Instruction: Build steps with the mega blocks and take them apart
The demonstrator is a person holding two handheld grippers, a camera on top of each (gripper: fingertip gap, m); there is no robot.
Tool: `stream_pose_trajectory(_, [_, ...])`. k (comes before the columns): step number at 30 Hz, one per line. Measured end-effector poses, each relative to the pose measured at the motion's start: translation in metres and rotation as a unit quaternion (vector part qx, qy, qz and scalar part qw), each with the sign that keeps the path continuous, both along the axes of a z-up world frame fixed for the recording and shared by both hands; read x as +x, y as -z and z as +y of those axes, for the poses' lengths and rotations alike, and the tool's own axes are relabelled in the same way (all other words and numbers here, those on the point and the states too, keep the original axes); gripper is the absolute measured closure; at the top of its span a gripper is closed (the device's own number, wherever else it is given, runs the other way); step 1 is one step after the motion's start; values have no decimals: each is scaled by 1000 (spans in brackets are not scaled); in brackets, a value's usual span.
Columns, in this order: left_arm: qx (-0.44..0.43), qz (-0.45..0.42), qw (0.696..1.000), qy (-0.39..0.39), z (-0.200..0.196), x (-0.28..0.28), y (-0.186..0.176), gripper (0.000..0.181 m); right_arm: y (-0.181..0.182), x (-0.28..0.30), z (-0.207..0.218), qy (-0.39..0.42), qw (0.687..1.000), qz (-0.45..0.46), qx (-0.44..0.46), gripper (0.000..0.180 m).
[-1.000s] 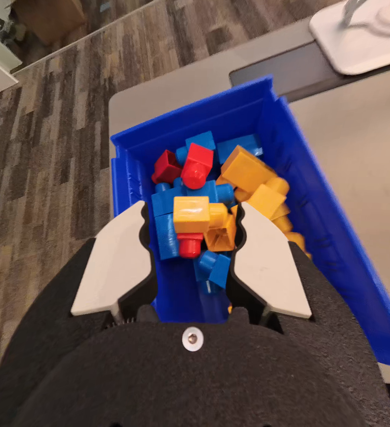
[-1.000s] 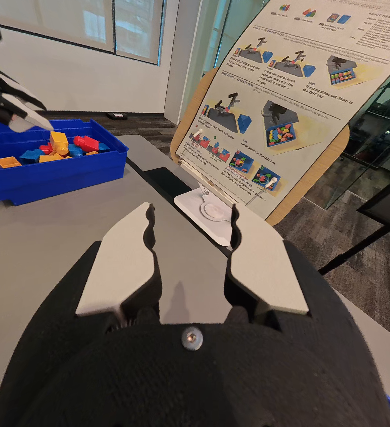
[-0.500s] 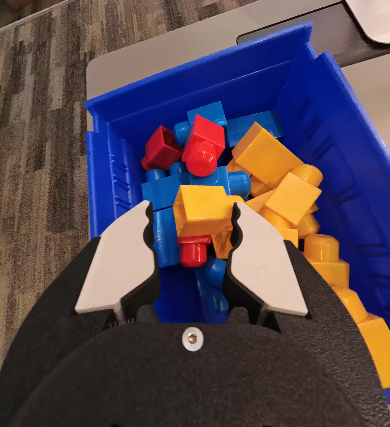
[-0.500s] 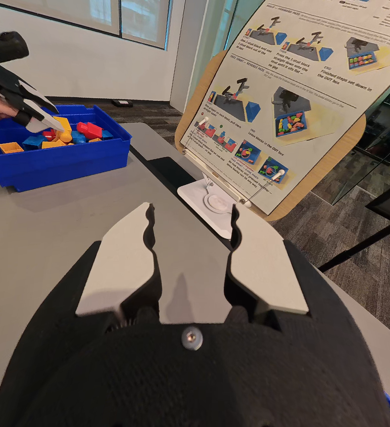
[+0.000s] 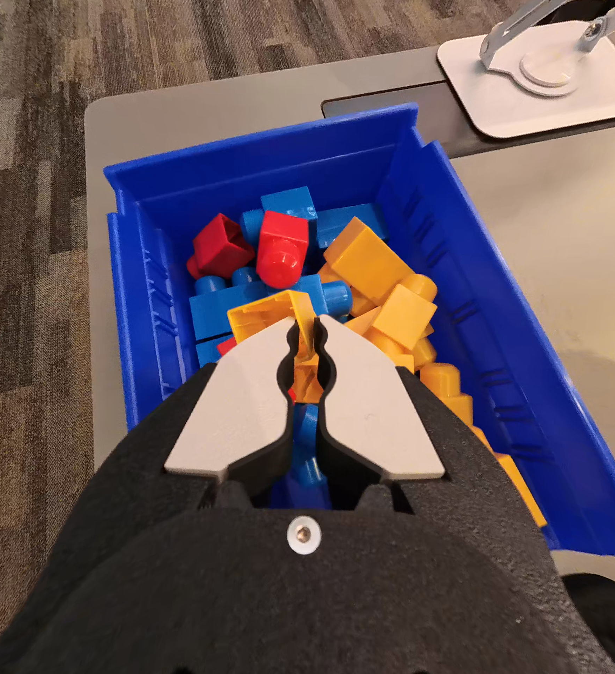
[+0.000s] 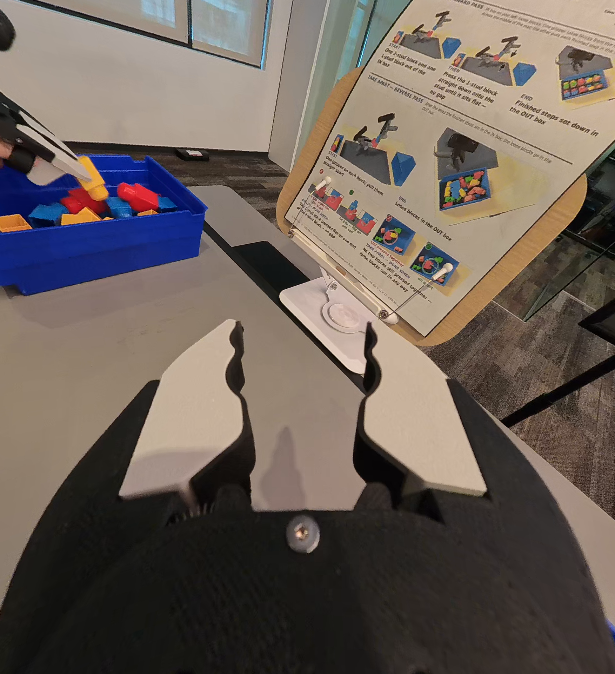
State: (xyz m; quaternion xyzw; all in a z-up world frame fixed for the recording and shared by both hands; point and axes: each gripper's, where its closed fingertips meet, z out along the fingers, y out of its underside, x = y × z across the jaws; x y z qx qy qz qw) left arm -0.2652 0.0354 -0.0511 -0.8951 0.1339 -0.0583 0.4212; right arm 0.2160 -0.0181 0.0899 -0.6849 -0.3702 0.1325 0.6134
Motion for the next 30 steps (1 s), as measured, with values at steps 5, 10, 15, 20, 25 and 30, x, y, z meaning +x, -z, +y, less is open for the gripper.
stream_pose_trajectory(5, [7, -25, 1000, 6, -3, 2, -6, 174, 1, 2, 2, 2, 1000, 2, -2, 115])
stream_pose_trajectory(10, [30, -37, 999, 7, -6, 3, -20, 175, 4, 1, 3, 0, 1000, 2, -7, 115])
stream_pose_trajectory(15, [89, -110, 989, 51, -13, 29, -61, 175, 17, -12, 5, -14, 1000, -6, -23, 115])
stream_pose_trajectory(20, [209, -276, 905, 248, -54, 135, -161, 176, 26, -75, -25, -153, 982, 81, -72, 114])
stream_pose_trajectory(25, [264, -329, 815, 397, -107, 258, -204, 176, 15, -130, -66, -289, 911, 255, -148, 106])
stream_pose_trajectory(30, [246, -409, 756, 447, -139, 332, -204, 176, -10, -129, -75, -318, 837, 412, -171, 105])
